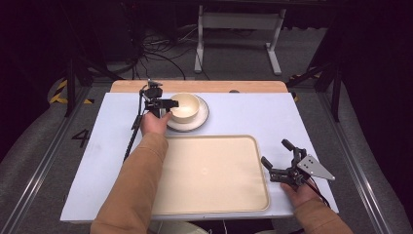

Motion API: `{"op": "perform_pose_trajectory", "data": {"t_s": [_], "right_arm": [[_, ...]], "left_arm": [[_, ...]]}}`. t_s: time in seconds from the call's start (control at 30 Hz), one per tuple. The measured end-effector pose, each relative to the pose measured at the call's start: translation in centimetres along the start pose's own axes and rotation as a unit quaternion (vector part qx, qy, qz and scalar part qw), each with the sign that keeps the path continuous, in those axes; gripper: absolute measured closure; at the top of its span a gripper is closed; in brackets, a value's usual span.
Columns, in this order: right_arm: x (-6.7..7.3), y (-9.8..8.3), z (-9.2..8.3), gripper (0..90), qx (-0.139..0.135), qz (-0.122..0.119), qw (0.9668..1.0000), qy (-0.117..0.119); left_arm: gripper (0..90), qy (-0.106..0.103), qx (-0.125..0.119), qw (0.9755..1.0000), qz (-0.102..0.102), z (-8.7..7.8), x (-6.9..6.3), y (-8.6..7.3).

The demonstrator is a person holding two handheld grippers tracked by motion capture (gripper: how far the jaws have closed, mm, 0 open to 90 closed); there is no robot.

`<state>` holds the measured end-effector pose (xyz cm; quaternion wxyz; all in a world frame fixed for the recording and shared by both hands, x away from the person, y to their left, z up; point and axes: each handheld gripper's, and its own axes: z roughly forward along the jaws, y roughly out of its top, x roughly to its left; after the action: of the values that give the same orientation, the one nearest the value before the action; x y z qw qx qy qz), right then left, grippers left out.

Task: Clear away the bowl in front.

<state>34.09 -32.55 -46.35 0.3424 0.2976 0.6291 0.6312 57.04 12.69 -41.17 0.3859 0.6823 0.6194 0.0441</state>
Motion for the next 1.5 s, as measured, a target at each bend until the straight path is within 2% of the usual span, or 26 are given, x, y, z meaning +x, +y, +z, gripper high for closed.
{"op": "perform_pose_trajectory", "data": {"t_s": [0.1, 0.27, 0.33, 0.4, 0.43, 0.47, 0.5, 0.7, 0.9, 1.03, 1.17, 1.43, 1.5], "right_arm": [[0.0, 0.0, 0.0, 0.1, -0.001, -0.001, 1.0, 0.0], [0.0, 0.0, 0.0, 0.1, 0.0, 0.0, 1.0, 0.0], [0.0, 0.0, 0.0, 0.1, 0.0, -0.001, 1.0, 0.0], [0.0, 0.0, 0.0, 0.1, 0.0, 0.0, 1.0, 0.0], [0.0, 0.0, 0.0, 0.1, 0.0, 0.0, 1.0, 0.0], [0.0, 0.0, 0.0, 0.1, 0.0, 0.0, 1.0, 0.0], [0.0, 0.0, 0.0, 0.1, 0.0, -0.001, 1.0, 0.0], [0.0, 0.0, 0.0, 0.1, -0.001, -0.001, 1.0, 0.001], [0.0, 0.0, 0.0, 0.1, -0.002, -0.002, 1.0, 0.001], [0.0, 0.0, 0.0, 0.1, -0.001, -0.002, 1.0, 0.0], [0.0, 0.0, 0.0, 0.1, -0.001, -0.001, 1.0, 0.001], [0.0, 0.0, 0.0, 0.1, -0.001, -0.002, 1.0, 0.0], [0.0, 0.0, 0.0, 0.1, -0.002, -0.003, 1.0, 0.0]], "left_arm": [[58.9, 0.004, 0.006, 0.9999, -0.01, 0.2, 0.0, -0.1], [70.7, 0.024, 0.012, 0.9995, -0.015, 0.2, 0.1, 0.0], [75.7, 0.03, 0.012, 0.9995, -0.007, 0.2, 0.2, 0.0], [76.6, 0.034, 0.008, 0.9992, -0.017, 0.3, -0.1, 0.0], [77.3, 0.04, 0.008, 0.9991, -0.013, 0.3, -0.2, 0.0], [78.3, 0.048, 0.008, 0.9988, 0.001, 0.3, -0.2, 0.0], [79.3, 0.051, 0.003, 0.9987, -0.008, 0.4, -0.5, 0.0], [82.4, 0.068, -0.004, 0.9977, 0.003, 0.6, -1.1, -0.1], [82.7, 0.069, -0.004, 0.9976, 0.004, 0.5, -1.2, -0.1], [82.5, 0.074, -0.008, 0.9969, 0.023, -0.1, -1.5, -0.1], [82.6, 0.055, -0.014, 0.9982, 0.019, -0.9, -1.5, 0.2], [82.5, 0.049, -0.021, 0.9983, 0.023, -2.8, -1.6, 0.6], [82.5, 0.05, -0.024, 0.9979, 0.033, -3.3, -1.8, 0.6]]}}
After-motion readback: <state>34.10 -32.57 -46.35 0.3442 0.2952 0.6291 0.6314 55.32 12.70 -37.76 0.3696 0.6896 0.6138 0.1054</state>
